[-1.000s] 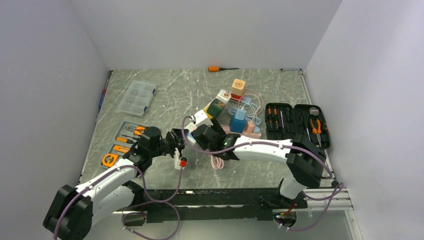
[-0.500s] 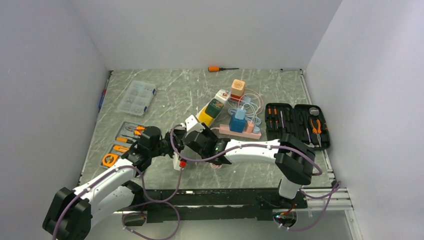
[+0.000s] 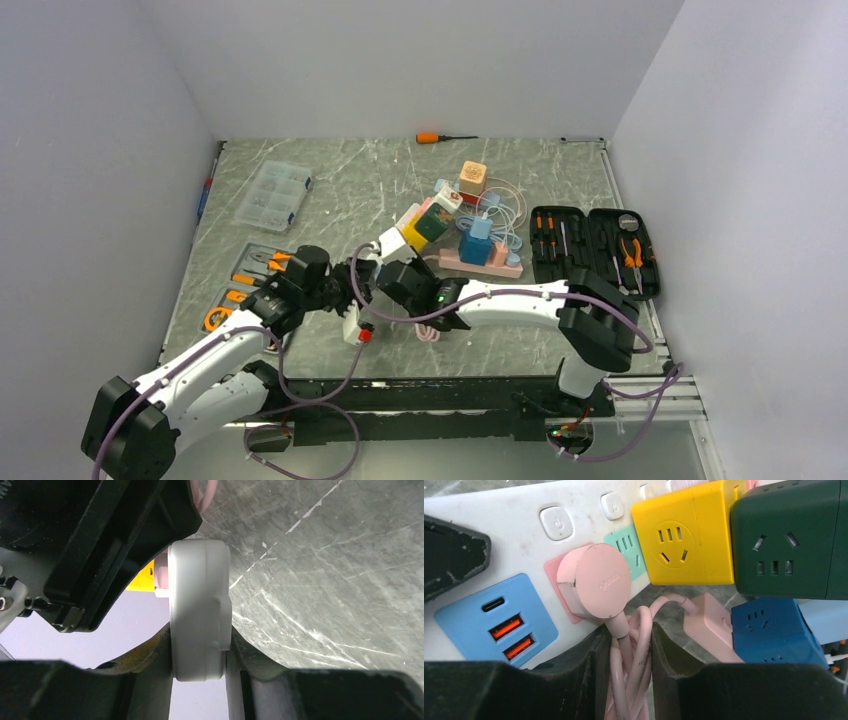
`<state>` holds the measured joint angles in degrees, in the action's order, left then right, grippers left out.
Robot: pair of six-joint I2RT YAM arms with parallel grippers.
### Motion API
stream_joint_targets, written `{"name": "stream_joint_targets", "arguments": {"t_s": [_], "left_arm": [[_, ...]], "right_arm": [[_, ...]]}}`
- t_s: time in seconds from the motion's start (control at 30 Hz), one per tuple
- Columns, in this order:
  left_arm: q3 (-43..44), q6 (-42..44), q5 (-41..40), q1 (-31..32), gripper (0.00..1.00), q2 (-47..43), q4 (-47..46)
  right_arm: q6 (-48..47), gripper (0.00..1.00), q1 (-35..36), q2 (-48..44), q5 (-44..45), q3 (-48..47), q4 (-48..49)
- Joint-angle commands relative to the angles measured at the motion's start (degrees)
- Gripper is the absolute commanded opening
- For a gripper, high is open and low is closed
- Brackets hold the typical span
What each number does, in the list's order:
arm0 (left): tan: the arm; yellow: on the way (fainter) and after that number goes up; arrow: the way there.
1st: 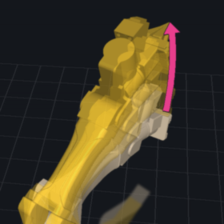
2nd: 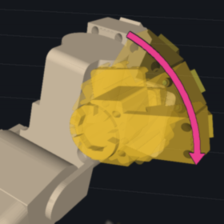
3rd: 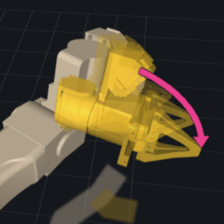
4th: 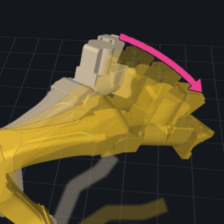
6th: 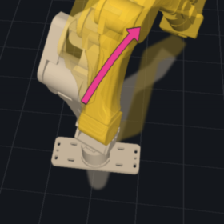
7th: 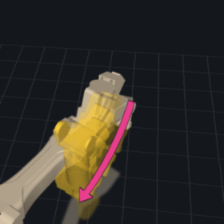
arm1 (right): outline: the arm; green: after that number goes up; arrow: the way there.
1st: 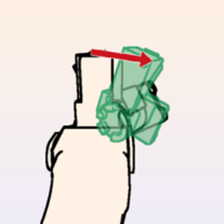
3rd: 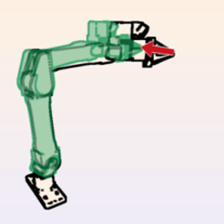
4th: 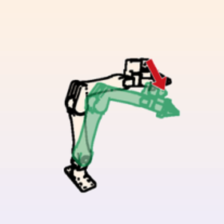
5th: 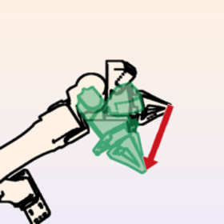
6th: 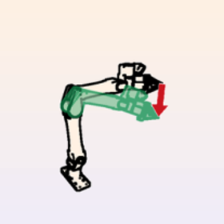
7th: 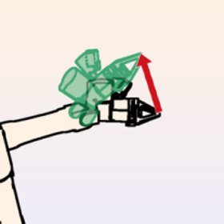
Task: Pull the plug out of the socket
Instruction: Remove the plug from the socket.
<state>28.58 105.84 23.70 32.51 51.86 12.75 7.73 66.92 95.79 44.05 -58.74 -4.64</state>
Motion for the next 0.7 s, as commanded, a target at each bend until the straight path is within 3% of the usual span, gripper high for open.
{"name": "stream_joint_targets", "arguments": {"t_s": [0.0, 0.27, 0.67], "left_arm": [[1.5, -1.0, 1.8, 3.1, 0.0, 1.1, 14.5], [1.3, -2.9, -2.1, 5.0, 0.0, 2.6, 16.9], [1.7, -3.6, -5.3, 5.0, 0.0, 4.0, 18.6]], "right_arm": [[4.7, 0.18, -4.0, -6.5, 5.4, 0.6, 9.9], [10.0, 0.12, -7.9, -11.2, 2.0, 4.4, 9.8], [10.4, 0.05, -7.8, -11.7, 6.8, 6.0, 8.1]]}}
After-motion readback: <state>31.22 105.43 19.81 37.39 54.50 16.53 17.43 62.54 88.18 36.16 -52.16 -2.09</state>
